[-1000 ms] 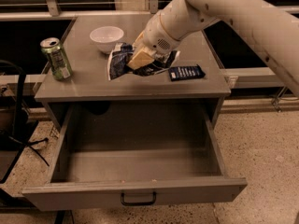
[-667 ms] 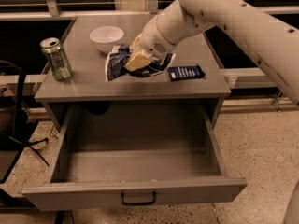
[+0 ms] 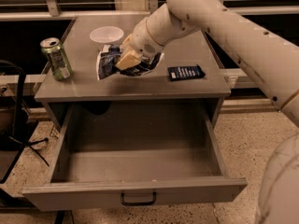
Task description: Pick blue chip bag from top drawer and place on counter
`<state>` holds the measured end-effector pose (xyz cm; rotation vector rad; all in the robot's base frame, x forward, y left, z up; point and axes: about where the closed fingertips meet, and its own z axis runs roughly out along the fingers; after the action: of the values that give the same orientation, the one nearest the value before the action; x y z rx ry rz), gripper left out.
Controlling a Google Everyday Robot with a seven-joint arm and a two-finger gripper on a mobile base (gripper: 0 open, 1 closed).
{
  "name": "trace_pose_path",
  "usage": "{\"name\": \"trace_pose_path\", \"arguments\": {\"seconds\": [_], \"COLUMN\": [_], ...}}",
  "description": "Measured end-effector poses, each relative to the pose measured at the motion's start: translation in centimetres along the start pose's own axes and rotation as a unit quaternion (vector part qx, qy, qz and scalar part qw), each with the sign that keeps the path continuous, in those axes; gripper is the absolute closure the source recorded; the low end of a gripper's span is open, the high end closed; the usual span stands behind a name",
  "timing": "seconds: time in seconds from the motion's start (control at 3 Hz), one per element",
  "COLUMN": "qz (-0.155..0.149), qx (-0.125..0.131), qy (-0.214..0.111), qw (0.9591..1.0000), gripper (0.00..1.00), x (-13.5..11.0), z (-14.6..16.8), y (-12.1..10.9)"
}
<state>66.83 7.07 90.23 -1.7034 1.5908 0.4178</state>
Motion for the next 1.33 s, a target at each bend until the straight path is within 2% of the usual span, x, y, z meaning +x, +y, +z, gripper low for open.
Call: {"name": "trace_pose_path", "arguments": {"seconds": [0.33,0.67,1.0,1.33], "qz": [-0.020,-0.028,-0.029,-0.019], "qx": [-0.007,-0.015,-0.016,-0.023], "qy": [-0.013,-0.016,-0.016,-0.002], "qw": [0.9997,0.9994,0.9993,0.9996], "gripper": [1.00,1.00,1.00,1.00], "x": [-0.8,-1.0,-0.9,0.7], "z": [1.5,2.7,2.7,3.8], "y": [-0.5,-0.5,-0.5,0.2]}}
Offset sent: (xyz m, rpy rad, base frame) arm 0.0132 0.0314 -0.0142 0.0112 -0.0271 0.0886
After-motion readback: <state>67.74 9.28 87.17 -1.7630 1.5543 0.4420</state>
